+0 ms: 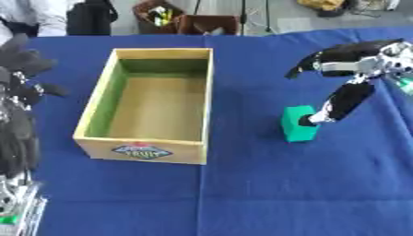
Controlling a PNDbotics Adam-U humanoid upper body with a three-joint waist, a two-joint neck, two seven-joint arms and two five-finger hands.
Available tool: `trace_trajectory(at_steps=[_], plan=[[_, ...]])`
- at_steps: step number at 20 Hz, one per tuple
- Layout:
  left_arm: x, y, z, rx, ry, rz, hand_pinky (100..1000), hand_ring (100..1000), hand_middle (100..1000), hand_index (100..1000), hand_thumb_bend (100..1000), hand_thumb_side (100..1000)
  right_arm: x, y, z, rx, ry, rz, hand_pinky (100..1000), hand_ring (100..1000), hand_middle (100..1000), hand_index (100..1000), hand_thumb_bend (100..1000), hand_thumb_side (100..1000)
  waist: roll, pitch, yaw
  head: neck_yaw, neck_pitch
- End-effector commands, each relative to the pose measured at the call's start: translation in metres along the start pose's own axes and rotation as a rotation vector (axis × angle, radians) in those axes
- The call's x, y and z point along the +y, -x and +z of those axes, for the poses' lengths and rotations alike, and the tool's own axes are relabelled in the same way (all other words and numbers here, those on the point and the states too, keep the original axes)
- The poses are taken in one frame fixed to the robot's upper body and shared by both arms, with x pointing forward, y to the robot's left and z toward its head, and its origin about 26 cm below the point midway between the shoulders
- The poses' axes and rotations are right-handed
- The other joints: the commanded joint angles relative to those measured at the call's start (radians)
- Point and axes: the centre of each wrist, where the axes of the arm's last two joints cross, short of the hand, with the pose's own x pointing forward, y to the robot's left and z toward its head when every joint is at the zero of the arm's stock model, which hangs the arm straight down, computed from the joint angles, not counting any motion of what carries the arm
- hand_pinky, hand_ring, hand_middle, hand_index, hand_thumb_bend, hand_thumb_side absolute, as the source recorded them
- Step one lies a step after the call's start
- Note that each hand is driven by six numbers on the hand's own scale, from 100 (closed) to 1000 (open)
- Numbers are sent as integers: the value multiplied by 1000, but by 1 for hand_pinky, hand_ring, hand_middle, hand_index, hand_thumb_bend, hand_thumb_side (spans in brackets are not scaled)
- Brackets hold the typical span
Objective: Pick up objects on the table and place them in the box.
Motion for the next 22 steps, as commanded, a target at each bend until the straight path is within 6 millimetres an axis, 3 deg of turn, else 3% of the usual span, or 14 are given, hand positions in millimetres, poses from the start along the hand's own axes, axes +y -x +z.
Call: trace_trajectory(at_steps=[1,15,22], plan=[[1,-6,-4,-28,11,1,490,734,880,733,100,968,-7,4,2,22,8,24,913,975,893,983,444,494,-2,-17,2,-3,-8],[1,-6,-4,-27,9,2,491,735,881,732,100,970,5,12,-2,40,-45,55,905,971,897,977,418,463,-8,-16,-1,-3,-12],[1,-6,-4,-27,8,3,490,736,882,732,100,969,12,15,-6,36,-69,60,903,959,854,953,421,457,-5,-12,0,-5,-13]])
